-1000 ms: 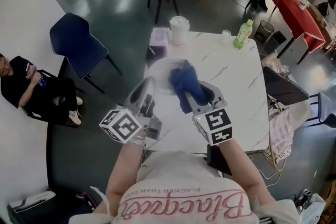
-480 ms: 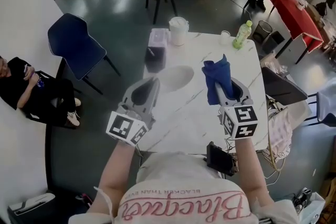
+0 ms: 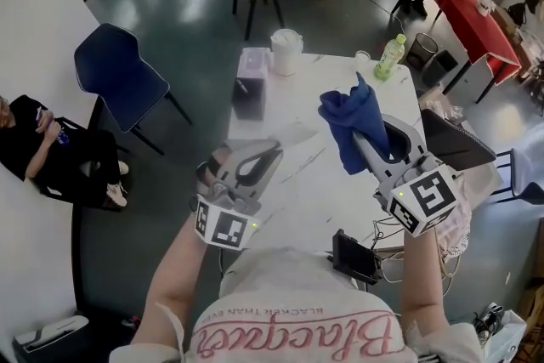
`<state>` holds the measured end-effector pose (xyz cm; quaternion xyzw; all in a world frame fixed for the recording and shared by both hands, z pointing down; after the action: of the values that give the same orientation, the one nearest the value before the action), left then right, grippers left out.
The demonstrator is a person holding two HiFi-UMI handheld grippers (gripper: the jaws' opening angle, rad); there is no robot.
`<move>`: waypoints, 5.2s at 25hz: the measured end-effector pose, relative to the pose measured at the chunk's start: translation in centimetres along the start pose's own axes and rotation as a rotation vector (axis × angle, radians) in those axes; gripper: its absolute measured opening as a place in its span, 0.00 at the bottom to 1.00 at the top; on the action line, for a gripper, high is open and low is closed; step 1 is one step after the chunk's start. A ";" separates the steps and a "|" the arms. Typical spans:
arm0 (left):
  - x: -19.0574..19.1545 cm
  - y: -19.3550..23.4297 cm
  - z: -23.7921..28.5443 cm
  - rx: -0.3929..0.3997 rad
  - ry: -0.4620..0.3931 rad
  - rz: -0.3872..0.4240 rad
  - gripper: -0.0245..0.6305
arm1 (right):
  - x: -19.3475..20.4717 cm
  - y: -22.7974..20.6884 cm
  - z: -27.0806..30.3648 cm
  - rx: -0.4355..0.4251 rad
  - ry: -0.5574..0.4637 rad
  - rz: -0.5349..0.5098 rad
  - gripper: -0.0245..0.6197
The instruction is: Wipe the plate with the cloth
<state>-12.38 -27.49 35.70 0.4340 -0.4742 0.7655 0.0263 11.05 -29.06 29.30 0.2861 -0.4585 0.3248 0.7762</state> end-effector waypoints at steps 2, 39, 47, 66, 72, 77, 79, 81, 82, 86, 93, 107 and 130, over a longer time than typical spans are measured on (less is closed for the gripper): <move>-0.3 -0.5 0.1 0.011 -0.005 0.080 0.06 | -1.2 0.8 -0.4 -0.084 0.014 -0.085 0.22; -2.6 -3.6 -0.3 0.125 -0.057 0.272 0.06 | 3.3 -1.7 13.0 -0.299 0.496 -0.325 0.22; -2.3 -3.7 0.1 0.134 -0.049 0.293 0.06 | -3.3 0.7 4.9 -0.395 0.334 -0.511 0.22; -3.5 -4.3 -0.3 0.129 -0.086 0.435 0.06 | -4.0 6.5 7.5 -0.568 0.394 -0.586 0.22; -3.8 -4.3 -0.4 0.122 -0.086 0.466 0.07 | -3.7 6.7 10.5 -0.579 0.413 -0.572 0.22; -4.5 -4.4 -0.7 0.123 -0.108 0.481 0.07 | -1.6 6.6 13.3 -0.573 0.490 -0.573 0.21; -4.7 -4.5 -0.8 0.123 -0.111 0.485 0.07 | -0.7 6.3 14.3 -0.581 0.518 -0.549 0.21; -4.7 -4.5 -0.9 0.121 -0.110 0.483 0.07 | 0.3 5.8 15.3 -0.579 0.544 -0.518 0.21; -4.6 -4.4 -0.9 0.120 -0.110 0.480 0.07 | 0.9 5.4 15.7 -0.575 0.557 -0.502 0.21; -4.5 -4.4 -1.3 0.124 -0.113 0.479 0.07 | 3.2 3.9 16.8 -0.554 0.598 -0.414 0.21; -4.2 -4.5 -1.8 0.117 -0.099 0.440 0.07 | 7.5 0.8 16.6 -0.465 0.639 -0.257 0.21; -0.1 0.3 -0.8 0.032 -0.061 -0.295 0.06 | 9.1 -2.8 10.9 -0.178 0.394 0.099 0.21; 5.8 3.0 -0.9 -0.159 -0.105 -1.137 0.06 | 5.7 0.4 5.2 0.040 0.067 0.378 0.21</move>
<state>-17.95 -30.58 37.43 0.6550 -0.2228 0.5704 0.4426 10.11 -31.28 36.69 0.1994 -0.4713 0.4832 0.7103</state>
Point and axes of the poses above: the fingertips, and each gripper's own axes: z forward along the fingers, y to its left, x out of its underside, the point moved 8 cm from there along -z, backward along the fingers, and after that the axes turned 15 degrees about y, right-handed, at the moved point
